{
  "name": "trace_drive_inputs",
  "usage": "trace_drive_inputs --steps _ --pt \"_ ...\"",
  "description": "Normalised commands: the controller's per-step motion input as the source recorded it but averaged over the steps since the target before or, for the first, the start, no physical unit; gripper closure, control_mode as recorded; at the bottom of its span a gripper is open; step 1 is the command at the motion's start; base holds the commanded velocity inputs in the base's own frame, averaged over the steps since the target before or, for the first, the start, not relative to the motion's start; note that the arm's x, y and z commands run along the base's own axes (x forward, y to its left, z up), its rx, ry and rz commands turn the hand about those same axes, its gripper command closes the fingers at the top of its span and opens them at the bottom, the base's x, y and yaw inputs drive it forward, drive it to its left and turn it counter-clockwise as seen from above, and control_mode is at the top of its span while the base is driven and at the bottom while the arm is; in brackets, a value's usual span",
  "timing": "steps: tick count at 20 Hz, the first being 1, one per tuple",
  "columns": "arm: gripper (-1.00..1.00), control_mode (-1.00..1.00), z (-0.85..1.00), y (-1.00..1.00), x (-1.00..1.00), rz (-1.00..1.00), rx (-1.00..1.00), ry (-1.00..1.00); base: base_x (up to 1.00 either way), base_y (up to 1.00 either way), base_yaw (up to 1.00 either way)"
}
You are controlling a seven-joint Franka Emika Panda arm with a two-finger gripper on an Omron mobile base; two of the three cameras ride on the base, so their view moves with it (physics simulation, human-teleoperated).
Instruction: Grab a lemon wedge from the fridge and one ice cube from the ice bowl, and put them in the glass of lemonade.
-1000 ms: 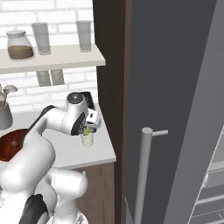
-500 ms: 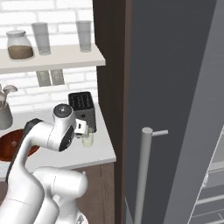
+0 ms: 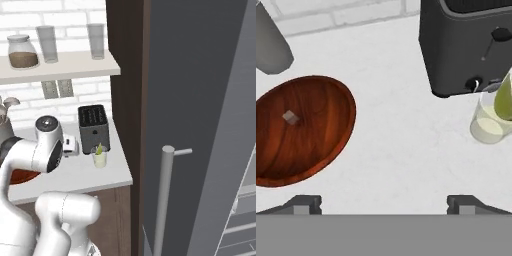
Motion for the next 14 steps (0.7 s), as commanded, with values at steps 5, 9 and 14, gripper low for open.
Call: trace_drive_inputs --steps 5,9,14 --pt "-1.00 -1.00 0.10 0.03 -0.55 0.00 0.00 -0.01 0.00 0.00 0.00" --pt "-1.00 -1.00 0.15 -0.10 -0.66 0.00 0.01 -0.05 0.00 0.00 0.00" --pt "-1.00 -1.00 0.45 -0.01 -0.33 0.00 0.05 -0.09 0.00 0.00 0.00"
